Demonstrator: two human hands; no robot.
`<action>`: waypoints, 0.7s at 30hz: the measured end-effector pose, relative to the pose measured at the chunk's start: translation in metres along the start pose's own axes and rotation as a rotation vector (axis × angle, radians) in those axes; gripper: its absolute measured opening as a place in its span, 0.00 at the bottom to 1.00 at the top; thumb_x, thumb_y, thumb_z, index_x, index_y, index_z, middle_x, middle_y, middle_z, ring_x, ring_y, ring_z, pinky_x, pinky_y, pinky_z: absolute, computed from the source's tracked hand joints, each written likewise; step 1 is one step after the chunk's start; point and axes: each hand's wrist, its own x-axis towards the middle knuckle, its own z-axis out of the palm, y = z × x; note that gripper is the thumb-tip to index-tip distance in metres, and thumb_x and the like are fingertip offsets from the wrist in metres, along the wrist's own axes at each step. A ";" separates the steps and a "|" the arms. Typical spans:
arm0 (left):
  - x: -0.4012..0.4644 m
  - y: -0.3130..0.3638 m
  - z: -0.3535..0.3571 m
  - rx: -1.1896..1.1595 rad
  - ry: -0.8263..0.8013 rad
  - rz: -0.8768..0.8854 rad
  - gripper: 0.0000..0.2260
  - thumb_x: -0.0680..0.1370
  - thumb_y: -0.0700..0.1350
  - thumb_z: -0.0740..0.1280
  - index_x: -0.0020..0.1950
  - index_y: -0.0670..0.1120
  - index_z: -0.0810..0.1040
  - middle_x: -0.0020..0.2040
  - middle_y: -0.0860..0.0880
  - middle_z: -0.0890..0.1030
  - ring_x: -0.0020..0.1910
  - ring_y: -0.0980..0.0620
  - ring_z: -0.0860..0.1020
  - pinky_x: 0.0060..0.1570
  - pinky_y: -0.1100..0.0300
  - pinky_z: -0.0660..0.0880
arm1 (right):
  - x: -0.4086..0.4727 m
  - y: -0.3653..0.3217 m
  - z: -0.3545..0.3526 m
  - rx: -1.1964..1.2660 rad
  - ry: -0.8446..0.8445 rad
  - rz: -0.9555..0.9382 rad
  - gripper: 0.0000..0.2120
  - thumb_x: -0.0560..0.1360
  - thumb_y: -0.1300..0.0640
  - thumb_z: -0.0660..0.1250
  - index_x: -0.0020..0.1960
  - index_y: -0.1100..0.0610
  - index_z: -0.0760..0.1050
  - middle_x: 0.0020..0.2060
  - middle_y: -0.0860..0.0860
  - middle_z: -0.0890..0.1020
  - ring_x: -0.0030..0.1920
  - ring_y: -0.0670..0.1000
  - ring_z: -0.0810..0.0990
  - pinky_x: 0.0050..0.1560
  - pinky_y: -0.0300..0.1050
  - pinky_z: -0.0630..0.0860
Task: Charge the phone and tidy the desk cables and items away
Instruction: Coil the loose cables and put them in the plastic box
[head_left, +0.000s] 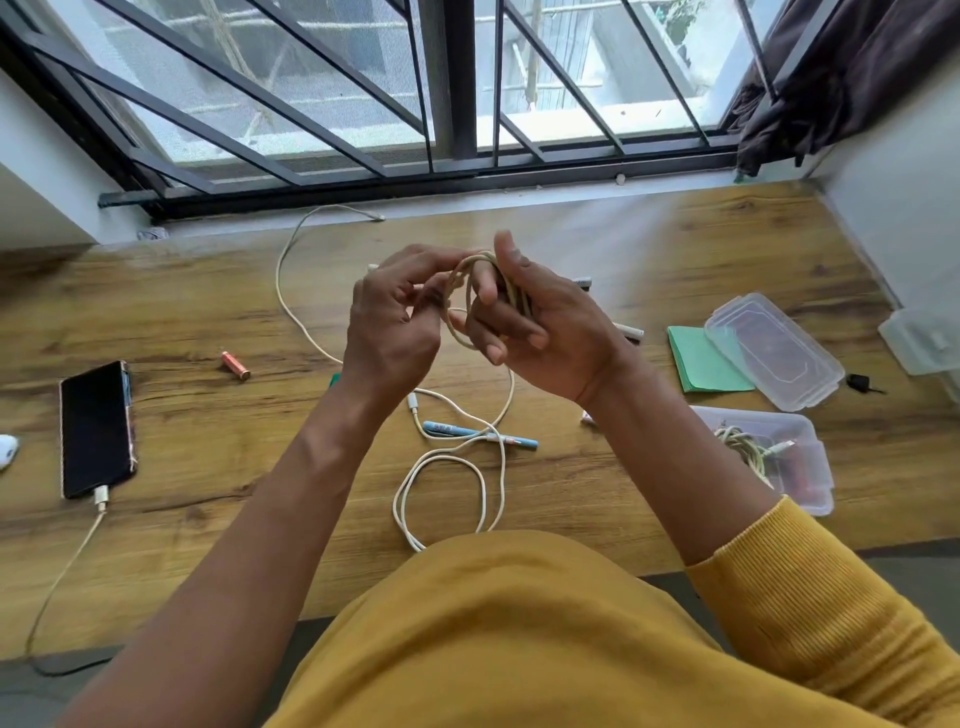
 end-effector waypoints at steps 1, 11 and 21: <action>-0.001 0.000 0.000 0.021 -0.014 0.000 0.24 0.77 0.26 0.61 0.64 0.46 0.85 0.52 0.52 0.86 0.52 0.55 0.85 0.48 0.57 0.80 | 0.001 0.000 0.000 -0.007 0.018 -0.010 0.30 0.89 0.47 0.43 0.46 0.59 0.78 0.19 0.47 0.65 0.29 0.52 0.78 0.48 0.49 0.69; -0.004 0.026 0.004 -0.673 -0.317 -0.496 0.27 0.86 0.58 0.49 0.74 0.43 0.73 0.55 0.28 0.78 0.48 0.37 0.77 0.50 0.53 0.79 | 0.001 0.000 0.005 -0.332 0.174 -0.019 0.27 0.90 0.48 0.48 0.47 0.63 0.78 0.23 0.53 0.68 0.31 0.58 0.79 0.42 0.52 0.74; -0.001 0.033 -0.001 -0.813 -0.299 -0.815 0.20 0.85 0.62 0.59 0.57 0.47 0.80 0.36 0.39 0.69 0.30 0.40 0.80 0.35 0.46 0.81 | 0.007 0.010 0.018 -0.550 0.147 0.145 0.32 0.89 0.45 0.49 0.44 0.68 0.77 0.21 0.55 0.67 0.24 0.57 0.71 0.36 0.49 0.73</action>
